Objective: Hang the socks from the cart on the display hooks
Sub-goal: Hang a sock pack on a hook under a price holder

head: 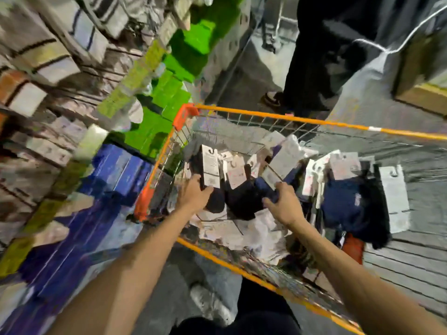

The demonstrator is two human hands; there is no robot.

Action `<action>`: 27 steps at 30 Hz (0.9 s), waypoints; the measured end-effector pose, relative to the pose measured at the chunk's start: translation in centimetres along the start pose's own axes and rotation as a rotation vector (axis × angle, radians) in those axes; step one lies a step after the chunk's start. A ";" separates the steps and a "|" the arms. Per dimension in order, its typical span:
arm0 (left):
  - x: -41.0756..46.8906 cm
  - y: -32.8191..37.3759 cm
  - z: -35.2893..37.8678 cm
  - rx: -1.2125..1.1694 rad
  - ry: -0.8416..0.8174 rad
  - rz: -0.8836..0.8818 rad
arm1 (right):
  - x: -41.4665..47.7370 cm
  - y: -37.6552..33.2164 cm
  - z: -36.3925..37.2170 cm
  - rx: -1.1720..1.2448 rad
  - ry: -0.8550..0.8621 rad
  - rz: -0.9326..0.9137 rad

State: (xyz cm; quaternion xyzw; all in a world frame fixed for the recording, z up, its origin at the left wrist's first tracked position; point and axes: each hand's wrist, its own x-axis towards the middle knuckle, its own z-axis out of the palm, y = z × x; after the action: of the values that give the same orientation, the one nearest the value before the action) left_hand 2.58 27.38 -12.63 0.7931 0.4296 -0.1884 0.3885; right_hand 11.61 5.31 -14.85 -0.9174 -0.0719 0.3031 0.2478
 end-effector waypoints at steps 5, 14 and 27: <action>6.2 -0.5 3.0 -0.261 0.039 -0.228 | 5.1 -0.2 -0.7 0.197 0.325 0.176; 11.8 -3.1 8.9 -0.468 0.003 -0.354 | 9.6 0.0 -0.7 0.182 0.134 0.267; 8.8 1.6 10.3 -0.601 -0.295 -0.447 | 10.3 1.2 -1.3 0.103 -0.074 0.143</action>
State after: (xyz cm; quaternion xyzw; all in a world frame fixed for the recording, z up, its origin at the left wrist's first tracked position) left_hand 9.21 23.57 -23.94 0.4956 0.5672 -0.2463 0.6099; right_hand 20.64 6.64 -19.95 -0.8944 0.0007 0.3569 0.2696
